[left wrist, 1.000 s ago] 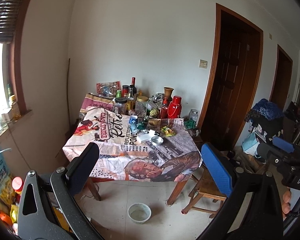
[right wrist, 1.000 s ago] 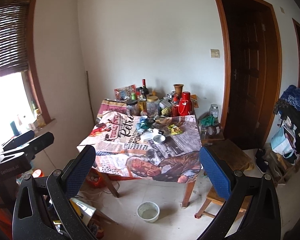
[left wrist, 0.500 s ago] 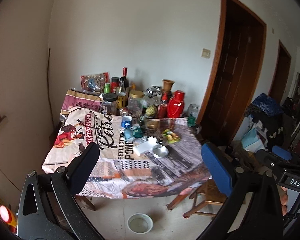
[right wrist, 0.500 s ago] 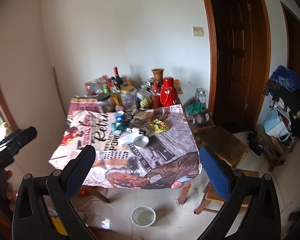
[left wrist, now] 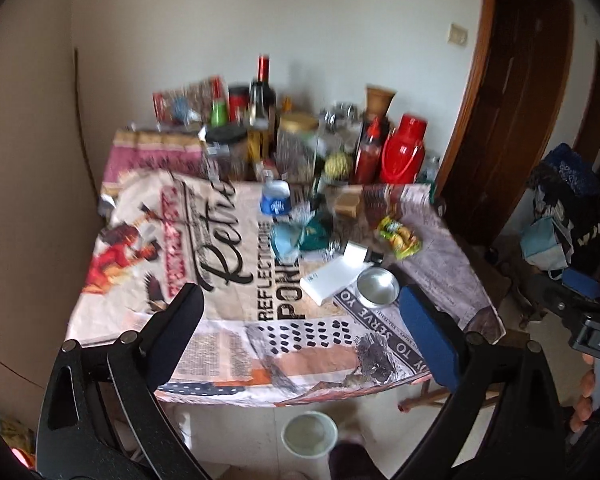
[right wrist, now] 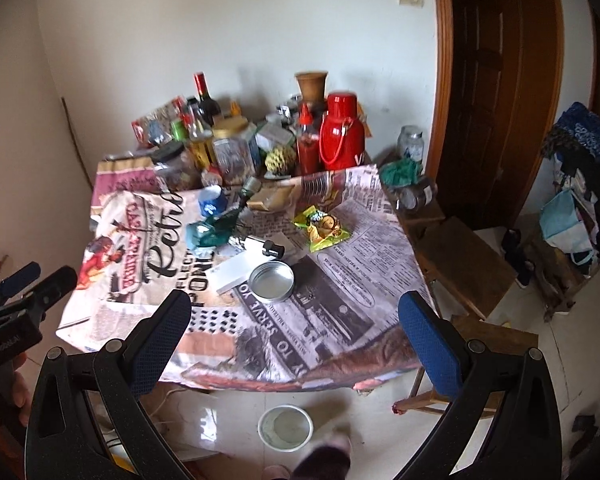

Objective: Collect trash
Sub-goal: 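Grasp the small dark glass bottle with the right tool while the left tool approaches the silver tin lid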

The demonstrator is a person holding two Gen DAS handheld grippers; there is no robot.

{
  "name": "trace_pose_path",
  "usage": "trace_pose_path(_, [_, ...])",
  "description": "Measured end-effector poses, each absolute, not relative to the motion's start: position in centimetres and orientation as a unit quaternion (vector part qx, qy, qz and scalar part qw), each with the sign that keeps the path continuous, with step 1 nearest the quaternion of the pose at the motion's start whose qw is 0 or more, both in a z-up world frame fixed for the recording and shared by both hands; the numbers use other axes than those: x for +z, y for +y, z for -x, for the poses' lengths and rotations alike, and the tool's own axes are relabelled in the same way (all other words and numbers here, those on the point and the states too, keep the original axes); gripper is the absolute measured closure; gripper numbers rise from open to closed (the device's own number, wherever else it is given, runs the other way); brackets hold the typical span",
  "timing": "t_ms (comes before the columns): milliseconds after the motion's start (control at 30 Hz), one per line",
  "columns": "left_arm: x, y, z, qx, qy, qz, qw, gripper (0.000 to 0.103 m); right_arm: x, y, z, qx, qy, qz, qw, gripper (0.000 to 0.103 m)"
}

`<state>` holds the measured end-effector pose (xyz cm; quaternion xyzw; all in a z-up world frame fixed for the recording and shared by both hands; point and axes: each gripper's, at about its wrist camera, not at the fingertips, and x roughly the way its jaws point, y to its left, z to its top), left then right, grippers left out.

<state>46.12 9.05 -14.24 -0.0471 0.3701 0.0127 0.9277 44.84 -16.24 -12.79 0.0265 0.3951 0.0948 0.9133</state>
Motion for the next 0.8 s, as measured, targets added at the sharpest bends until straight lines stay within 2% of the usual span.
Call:
trace_pose_path(200, [-19.5, 9.4, -52.4, 0.023, 0.432, 0.079, 0.898, 0.004, -17.9, -16.2, -51.8, 0.112, 0.461, -0.023, 0.880, 0.001])
trace_pose_path(300, [-22.2, 9.0, -55.0, 0.019, 0.449, 0.076, 0.890, 0.004, -20.3, -15.8, -54.9, 0.124, 0.490, -0.007, 0.863, 0.014])
trace_pose_path(467, [-27.1, 7.0, -59.4, -0.011, 0.494, 0.033, 0.869, 0.004, -23.8, -14.8, -58.6, 0.163, 0.530, 0.007, 0.832, 0.029])
trace_pose_path(633, [-29.9, 6.1, -62.3, -0.029, 0.517, 0.015, 0.855, 0.004, -26.6, -13.4, -61.0, 0.204, 0.562, 0.015, 0.801, 0.050])
trace_pose_path(800, [-31.2, 6.4, -63.9, -0.032, 0.528, 0.002, 0.849, 0.004, -26.7, -13.1, -62.9, 0.235, 0.558, 0.012, 0.796, 0.051])
